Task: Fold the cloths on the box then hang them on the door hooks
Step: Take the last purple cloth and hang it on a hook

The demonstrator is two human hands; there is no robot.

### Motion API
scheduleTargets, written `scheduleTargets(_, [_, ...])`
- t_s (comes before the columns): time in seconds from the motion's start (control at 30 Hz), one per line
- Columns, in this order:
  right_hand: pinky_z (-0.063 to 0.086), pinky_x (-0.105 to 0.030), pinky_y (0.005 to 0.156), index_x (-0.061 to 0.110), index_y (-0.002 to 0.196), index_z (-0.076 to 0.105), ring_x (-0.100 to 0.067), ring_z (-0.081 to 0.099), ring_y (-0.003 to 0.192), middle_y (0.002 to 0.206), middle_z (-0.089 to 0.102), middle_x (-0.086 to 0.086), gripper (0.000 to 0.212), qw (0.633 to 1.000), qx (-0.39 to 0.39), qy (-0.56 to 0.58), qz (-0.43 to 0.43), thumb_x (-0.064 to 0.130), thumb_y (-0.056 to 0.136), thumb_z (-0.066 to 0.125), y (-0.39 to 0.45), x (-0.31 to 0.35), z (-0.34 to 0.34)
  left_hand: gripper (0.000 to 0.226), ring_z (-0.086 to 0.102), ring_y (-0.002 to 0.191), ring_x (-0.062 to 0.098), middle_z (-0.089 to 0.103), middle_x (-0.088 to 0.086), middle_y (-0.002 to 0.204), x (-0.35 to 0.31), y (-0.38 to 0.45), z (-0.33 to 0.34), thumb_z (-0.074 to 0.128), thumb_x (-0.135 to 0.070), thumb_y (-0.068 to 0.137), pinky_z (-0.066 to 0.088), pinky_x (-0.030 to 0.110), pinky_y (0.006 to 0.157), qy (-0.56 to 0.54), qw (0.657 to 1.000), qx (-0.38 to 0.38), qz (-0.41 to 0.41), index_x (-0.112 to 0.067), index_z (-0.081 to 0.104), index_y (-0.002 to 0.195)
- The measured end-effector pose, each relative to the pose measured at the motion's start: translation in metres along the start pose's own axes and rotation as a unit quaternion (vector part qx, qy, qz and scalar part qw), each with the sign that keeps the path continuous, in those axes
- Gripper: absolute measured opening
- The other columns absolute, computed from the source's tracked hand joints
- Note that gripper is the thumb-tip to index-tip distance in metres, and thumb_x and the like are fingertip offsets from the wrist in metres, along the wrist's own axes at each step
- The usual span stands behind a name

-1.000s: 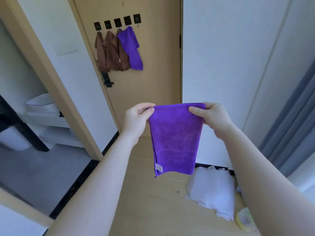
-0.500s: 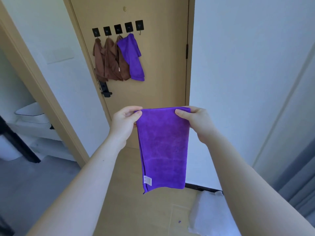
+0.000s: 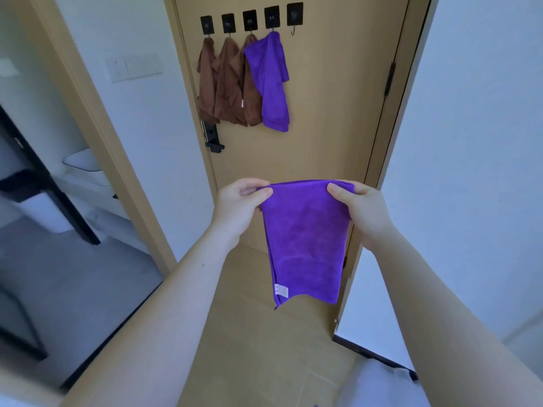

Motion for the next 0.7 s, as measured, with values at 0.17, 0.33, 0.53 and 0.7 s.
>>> scheduleTargets(0.17, [0.055,-0.016,0.063,0.011,0.103,0.078,-0.006,0.074,0.074,0.087,0.079,0.001,0.012,1.0,0.021,-0.004,0.011,0.017,0.094,0.073,0.064,-0.021,0.049,0.011,0.071,0.101,0.014,0.076,-0.001,0.101,0.019,0.069,-0.031,0.071,-0.013,0.093,0.059,0.033,0.09,0.014,1.0,-0.025,0.001,-0.023,0.075,0.093])
scheduleTargets(0.33, [0.056,-0.021,0.069,0.01,0.101,0.078,-0.011,0.075,0.08,0.093,0.08,-0.004,0.015,0.999,0.043,-0.019,0.026,0.021,0.091,0.077,0.119,-0.034,0.086,0.012,0.072,0.094,0.01,0.077,-0.003,0.097,0.038,0.131,-0.054,0.072,-0.012,0.093,0.06,0.033,0.092,0.017,0.999,-0.026,-0.006,-0.023,0.077,0.093])
scheduleTargets(0.53, [0.058,-0.027,0.079,0.007,0.101,0.079,-0.017,0.075,0.086,0.099,0.08,-0.009,0.018,0.998,0.042,-0.004,0.044,0.021,0.09,0.078,0.193,-0.04,0.116,0.012,0.07,0.104,0.011,0.076,-0.003,0.104,0.046,0.228,-0.063,0.072,-0.015,0.093,0.059,0.029,0.09,0.045,0.999,0.0,-0.012,-0.025,0.077,0.095])
scheduleTargets(0.7, [0.058,-0.031,0.079,0.003,0.101,0.078,-0.022,0.074,0.087,0.098,0.079,-0.013,0.018,0.998,0.031,0.027,0.046,0.018,0.09,0.078,0.251,-0.041,0.151,0.018,0.069,0.101,0.011,0.074,-0.004,0.109,0.054,0.302,-0.065,0.064,-0.012,0.096,0.056,0.033,0.095,0.105,0.993,0.05,0.0,-0.025,0.076,0.1])
Point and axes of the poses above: each hand's wrist, its own y-axis towards the middle knuckle, its own z-axis out of the palm, x = y × z, the point moved 8 cm from there along y, towards the middle knuckle
